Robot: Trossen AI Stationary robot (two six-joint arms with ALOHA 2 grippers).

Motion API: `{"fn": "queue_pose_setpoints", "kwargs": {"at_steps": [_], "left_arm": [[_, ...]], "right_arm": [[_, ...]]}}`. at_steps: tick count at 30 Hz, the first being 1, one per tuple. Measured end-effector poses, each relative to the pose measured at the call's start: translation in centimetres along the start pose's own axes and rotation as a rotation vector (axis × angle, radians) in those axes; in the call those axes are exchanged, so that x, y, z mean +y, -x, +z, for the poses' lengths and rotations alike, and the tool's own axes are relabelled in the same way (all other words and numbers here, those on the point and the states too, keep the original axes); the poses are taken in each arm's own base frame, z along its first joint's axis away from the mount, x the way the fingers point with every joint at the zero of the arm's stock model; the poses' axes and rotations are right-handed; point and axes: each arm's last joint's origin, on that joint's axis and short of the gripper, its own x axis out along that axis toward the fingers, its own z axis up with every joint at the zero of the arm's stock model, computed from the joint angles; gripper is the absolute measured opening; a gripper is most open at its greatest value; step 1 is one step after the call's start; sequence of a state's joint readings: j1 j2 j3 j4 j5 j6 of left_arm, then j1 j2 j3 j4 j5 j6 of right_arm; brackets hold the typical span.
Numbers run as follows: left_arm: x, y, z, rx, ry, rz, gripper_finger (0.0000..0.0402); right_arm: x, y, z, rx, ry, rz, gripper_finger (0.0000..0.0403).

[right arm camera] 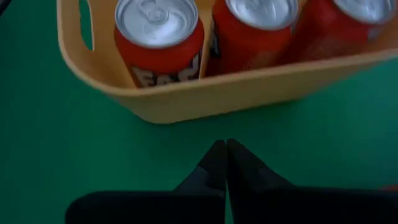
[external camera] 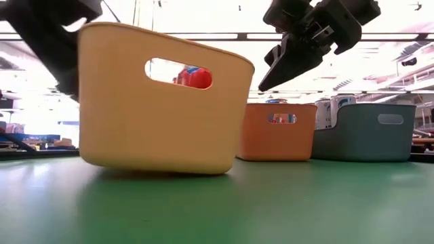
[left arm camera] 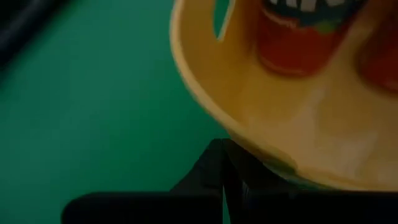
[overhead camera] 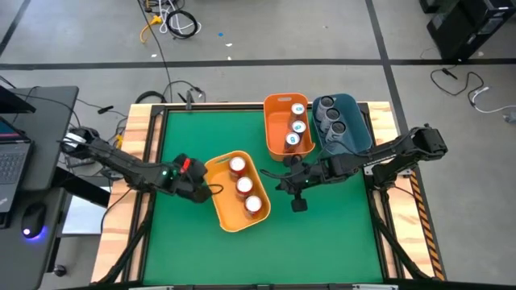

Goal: Sort soda cans
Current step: Move the yellow bin beside the orange bin

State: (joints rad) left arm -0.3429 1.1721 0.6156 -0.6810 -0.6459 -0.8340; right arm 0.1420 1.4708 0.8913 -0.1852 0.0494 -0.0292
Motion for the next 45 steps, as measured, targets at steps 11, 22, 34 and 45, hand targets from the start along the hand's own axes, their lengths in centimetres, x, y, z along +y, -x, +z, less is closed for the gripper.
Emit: {"fn": "queue_pose_setpoints", "kwargs": {"at_steps": [11, 22, 34, 45], "left_arm": [[2.2, -4.3, 2.0, -0.201, -0.012, 0.053, 0.0], [4.3, -1.4, 5.3, -0.287, -0.06, 0.124, 0.0], [-1.8, 7.9, 6.0, -0.509, -0.267, -0.404, 0.0], [-13.5, 11.1, 5.3, -0.438, -0.578, -0.622, 0.0]], "right_arm": [[-0.1, 0.0, 0.2, -0.021, 0.003, -0.003, 0.0], [-0.1, 0.0, 0.4, -0.038, 0.005, -0.013, 0.0], [0.6, 0.1, 0.4, -0.043, -0.001, -0.046, 0.0], [3.2, 0.4, 1.2, -0.139, -0.013, 0.0, 0.0]]}}
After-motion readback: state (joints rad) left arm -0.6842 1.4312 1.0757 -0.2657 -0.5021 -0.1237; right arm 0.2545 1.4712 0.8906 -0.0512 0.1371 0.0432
